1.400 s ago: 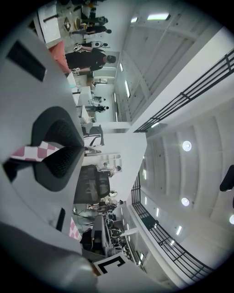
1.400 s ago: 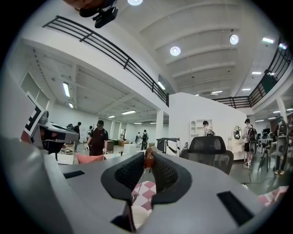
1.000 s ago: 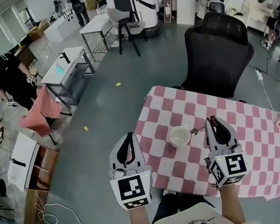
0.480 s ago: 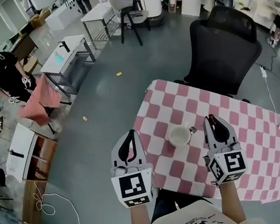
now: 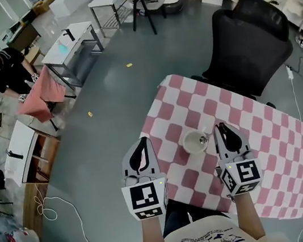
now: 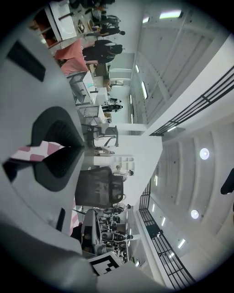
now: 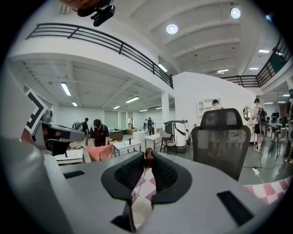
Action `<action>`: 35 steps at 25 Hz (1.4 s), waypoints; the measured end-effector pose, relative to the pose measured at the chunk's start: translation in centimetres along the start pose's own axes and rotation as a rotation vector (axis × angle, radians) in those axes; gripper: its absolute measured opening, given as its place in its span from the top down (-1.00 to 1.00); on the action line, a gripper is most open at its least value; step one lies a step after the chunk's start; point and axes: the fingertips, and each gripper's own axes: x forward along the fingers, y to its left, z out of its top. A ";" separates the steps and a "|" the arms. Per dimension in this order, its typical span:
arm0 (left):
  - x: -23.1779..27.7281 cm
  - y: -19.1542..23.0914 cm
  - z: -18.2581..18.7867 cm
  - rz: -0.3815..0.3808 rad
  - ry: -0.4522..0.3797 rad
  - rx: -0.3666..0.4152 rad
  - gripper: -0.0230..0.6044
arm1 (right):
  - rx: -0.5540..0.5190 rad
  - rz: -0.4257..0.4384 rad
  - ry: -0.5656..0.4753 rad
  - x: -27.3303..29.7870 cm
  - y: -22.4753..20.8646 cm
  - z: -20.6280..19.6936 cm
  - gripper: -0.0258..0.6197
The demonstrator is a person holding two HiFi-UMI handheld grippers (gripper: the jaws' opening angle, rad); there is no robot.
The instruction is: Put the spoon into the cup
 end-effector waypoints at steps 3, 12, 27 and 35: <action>0.9 -0.1 -1.2 -0.001 0.028 -0.004 0.88 | 0.002 0.011 0.019 1.0 -0.1 -1.0 0.73; 2.7 -0.3 -5.0 0.000 0.108 -0.030 0.88 | 0.026 0.048 0.107 3.4 0.2 -5.6 0.73; 3.1 0.2 -10.7 0.021 0.203 -0.068 0.88 | 0.044 0.089 0.247 5.5 1.5 -13.3 0.73; 3.5 0.2 -11.9 0.019 0.220 -0.076 0.88 | 0.030 0.109 0.295 6.3 2.0 -15.6 0.73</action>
